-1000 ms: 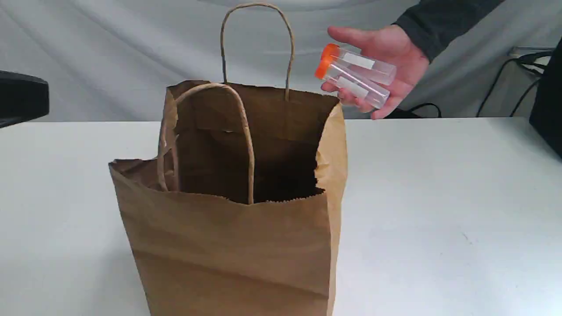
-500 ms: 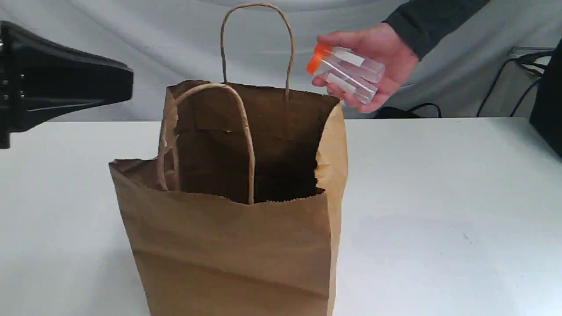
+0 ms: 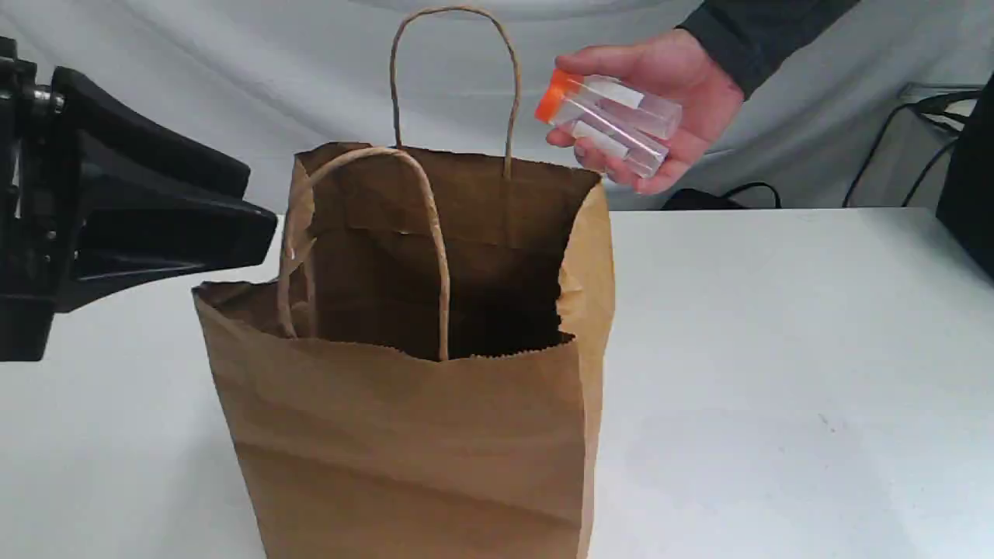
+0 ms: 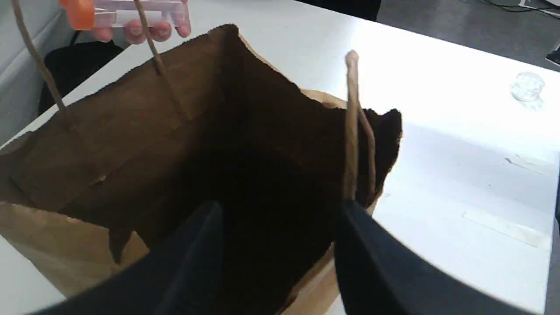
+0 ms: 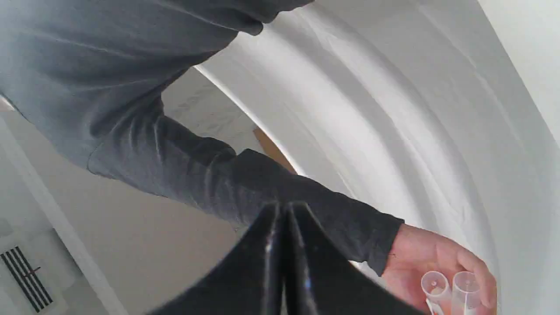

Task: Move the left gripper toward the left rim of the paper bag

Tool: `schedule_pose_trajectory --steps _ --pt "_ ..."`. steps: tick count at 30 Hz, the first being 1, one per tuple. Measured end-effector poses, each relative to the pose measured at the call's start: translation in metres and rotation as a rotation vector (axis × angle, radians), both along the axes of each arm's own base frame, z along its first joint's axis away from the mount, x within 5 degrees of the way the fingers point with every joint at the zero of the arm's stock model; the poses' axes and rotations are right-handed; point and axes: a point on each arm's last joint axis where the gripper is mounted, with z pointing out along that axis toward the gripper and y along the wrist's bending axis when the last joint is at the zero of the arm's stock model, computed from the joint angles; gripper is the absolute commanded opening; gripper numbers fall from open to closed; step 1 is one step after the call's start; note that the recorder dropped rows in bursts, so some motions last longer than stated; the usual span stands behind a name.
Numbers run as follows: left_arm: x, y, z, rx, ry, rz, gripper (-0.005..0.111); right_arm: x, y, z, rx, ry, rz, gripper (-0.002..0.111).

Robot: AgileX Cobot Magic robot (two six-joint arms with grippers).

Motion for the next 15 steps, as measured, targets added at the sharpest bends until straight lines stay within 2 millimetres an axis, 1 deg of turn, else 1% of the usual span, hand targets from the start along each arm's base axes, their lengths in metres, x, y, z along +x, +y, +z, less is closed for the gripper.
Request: schedule_pose_trajectory --steps 3,6,9,13,15 --pt "0.0 0.0 0.0001 0.001 -0.001 0.0 0.044 0.0 0.0 0.0002 -0.011 0.0 -0.001 0.0" --pt "-0.0005 -0.0004 -0.0007 0.002 0.009 -0.011 0.044 -0.0002 -0.0003 0.0014 -0.081 0.005 -0.009 0.0" --pt "-0.0026 -0.0021 -0.0008 -0.013 0.033 -0.035 0.044 -0.0004 -0.0005 0.0032 -0.247 0.027 -0.024 0.0" --pt "-0.0059 -0.0031 -0.0016 -0.013 0.057 -0.066 0.044 -0.0002 0.0014 0.0058 -0.52 0.064 -0.031 0.0" --pt "-0.0071 -0.0033 -0.0019 -0.011 0.064 -0.077 0.044 0.0001 0.0031 0.0065 -0.616 0.074 -0.023 0.0"
